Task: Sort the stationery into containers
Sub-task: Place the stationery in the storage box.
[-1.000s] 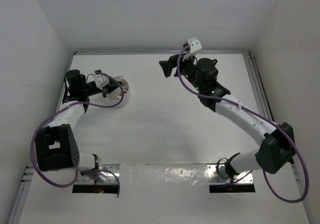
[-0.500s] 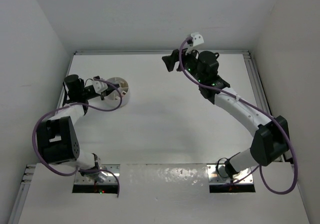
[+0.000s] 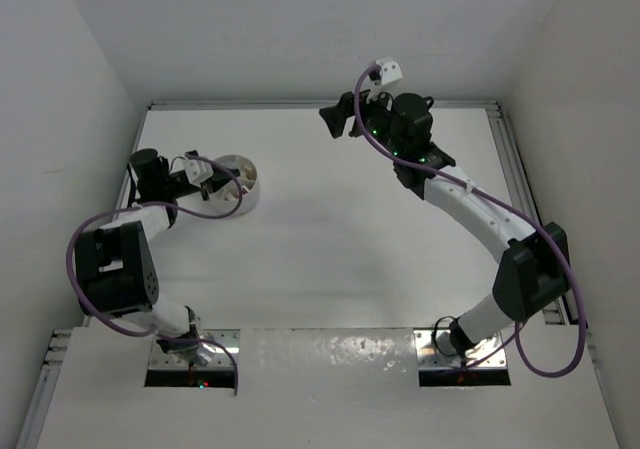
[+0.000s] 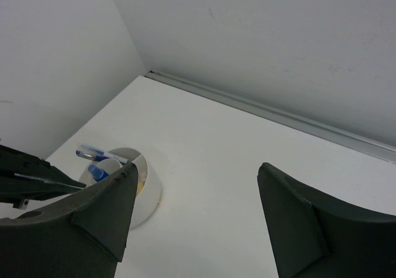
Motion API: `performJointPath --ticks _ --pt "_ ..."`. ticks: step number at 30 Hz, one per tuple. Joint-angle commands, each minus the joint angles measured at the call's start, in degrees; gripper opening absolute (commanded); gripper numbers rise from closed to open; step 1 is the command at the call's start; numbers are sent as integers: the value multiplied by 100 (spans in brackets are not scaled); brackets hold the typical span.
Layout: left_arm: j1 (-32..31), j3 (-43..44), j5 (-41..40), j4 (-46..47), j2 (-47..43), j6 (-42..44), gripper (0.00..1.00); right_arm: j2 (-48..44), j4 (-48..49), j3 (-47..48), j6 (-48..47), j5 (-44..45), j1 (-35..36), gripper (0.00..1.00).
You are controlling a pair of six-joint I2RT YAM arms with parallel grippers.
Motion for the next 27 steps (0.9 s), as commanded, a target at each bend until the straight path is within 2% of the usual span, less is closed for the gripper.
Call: performJointPath --ticks 1,3,7,8,10,11,13,18,19,20,23,25,27 --pt "50 -13 -389 290 117 -58 0 -79 24 237 -31 -81 -124 77" --pt "59 -206 -647 878 161 -383 0 -97 16 219 -39 -72 -142 77" --pt "68 -365 -1024 1169 214 -419 2 -62 -63 324 -74 -90 -160 77" --pt "59 -383 -1147 1431 231 -585 14 -9 -98 360 -83 -90 -151 77" --pt "68 -436 -1315 1600 240 -859 25 35 -160 456 -92 -116 -160 77" --pt "85 -445 -1307 1592 232 -842 34 61 -152 500 -101 -125 -160 77" --pt "76 -480 -1289 1583 188 -868 42 114 -143 527 -75 -151 -151 77" --pt "146 -445 -1324 1583 82 -1122 78 141 -160 597 -57 -257 -142 77" --pt "164 -410 -1272 1565 47 -1140 79 141 -169 588 -57 -257 -116 77" --pt "182 -366 -1245 1530 12 -1193 86 114 -178 580 -48 -266 -133 77" --pt "191 -278 -1140 1425 -76 -1264 91 27 -187 536 -57 -266 -116 77" --pt "191 -190 -1009 1215 -163 -1176 100 -53 -187 457 -57 -266 -107 77" --pt "199 -111 -903 1039 -216 -1089 100 -123 -204 386 -57 -266 -90 77"
